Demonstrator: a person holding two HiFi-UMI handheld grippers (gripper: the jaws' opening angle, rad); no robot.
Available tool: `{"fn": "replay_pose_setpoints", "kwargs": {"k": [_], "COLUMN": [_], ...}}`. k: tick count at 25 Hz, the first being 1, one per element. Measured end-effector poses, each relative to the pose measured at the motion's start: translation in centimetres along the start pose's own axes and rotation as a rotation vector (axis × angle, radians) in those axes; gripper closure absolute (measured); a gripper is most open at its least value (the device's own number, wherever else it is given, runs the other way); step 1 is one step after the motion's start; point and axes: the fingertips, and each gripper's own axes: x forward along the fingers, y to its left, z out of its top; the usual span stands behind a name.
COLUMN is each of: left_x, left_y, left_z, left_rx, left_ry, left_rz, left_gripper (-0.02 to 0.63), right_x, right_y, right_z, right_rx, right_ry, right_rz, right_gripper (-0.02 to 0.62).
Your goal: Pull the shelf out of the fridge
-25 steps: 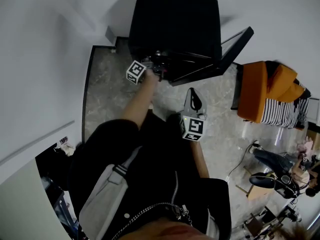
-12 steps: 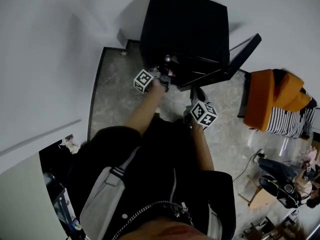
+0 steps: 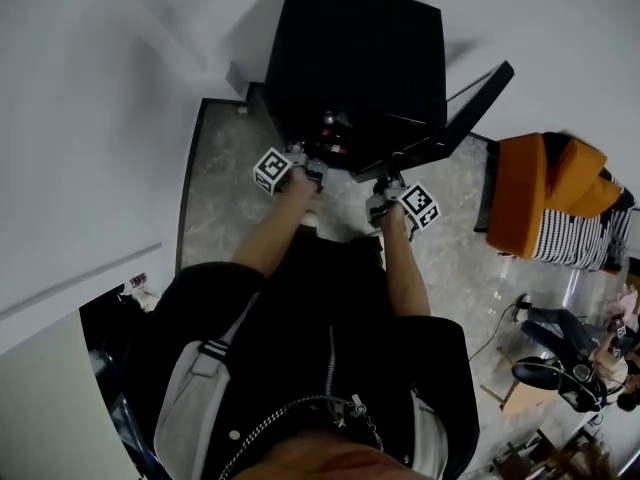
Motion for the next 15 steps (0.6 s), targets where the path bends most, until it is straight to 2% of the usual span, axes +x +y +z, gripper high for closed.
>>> {"fn": "replay_pose_setpoints", "kwargs": {"k": [8, 13, 15], "left_x": [-1.3, -2.0, -2.2], "left_y": [0.3, 0.1, 0.3], "left_z": [-0.4, -0.6, -0.5], "left_rx": [-0.007, -0.015, -0.005], "left_ry": [0.02, 0.043, 0.05], "left_rz": [0.003, -0.008, -0.015], "left_gripper": [0.583, 0.583, 0.583], "right_x": [1.7, 2.9, 3.4], "right_y": [-2.1, -2.0, -1.9], "right_z": [2.0, 2.4, 2.3], "right_rx": [0.216, 0.245, 0.265], "right_ry": [-0.066, -0.055, -0.049], "right_rz": [0.086, 0.137, 0.163], "right_gripper": [0.468, 0.48, 0.516]}}
